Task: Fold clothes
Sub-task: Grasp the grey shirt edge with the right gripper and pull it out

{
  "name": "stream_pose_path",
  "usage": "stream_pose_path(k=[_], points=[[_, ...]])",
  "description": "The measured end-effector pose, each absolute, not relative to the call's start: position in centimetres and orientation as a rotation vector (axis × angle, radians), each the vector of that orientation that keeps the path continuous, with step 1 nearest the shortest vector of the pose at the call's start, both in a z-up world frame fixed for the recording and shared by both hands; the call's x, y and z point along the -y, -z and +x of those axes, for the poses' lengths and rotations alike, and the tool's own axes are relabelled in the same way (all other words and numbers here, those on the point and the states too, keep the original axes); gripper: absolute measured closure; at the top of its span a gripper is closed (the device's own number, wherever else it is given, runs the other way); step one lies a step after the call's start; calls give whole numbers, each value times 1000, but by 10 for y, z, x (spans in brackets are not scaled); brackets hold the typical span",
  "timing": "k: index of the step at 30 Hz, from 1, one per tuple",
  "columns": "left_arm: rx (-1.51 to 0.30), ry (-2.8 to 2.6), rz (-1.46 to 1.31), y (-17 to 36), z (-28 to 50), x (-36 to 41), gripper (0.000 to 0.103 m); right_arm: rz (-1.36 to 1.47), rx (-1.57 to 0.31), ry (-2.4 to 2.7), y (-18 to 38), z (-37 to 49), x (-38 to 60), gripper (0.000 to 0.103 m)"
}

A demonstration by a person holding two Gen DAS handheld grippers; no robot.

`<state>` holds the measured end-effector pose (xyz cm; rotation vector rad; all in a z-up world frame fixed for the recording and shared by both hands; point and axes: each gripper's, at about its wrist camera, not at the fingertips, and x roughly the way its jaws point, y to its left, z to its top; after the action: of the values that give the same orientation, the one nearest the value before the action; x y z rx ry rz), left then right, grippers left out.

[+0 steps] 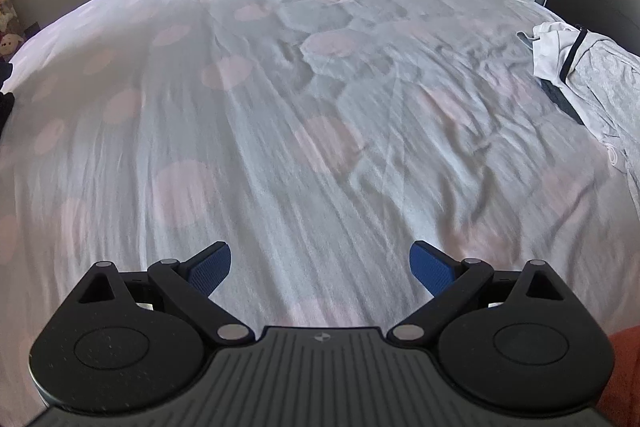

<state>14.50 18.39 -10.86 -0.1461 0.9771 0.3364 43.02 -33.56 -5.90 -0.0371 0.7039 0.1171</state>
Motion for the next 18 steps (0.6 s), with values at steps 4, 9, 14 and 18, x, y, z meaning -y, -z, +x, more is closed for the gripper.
stream_pose_path(k=[4,9,14,18], points=[[-1007,-353,-144,125,152,-199,0,-105,-666,-156,45,453,303,89],[-1053,-389,-180,135,162,-226,0,-192,-706,-213,30,495,252,90],[-1015,-379,-258,116,174,-247,0,-132,-778,-239,11,487,225,91],[-922,-408,-197,97,164,-254,0,-66,-727,-366,-14,445,191,91]])
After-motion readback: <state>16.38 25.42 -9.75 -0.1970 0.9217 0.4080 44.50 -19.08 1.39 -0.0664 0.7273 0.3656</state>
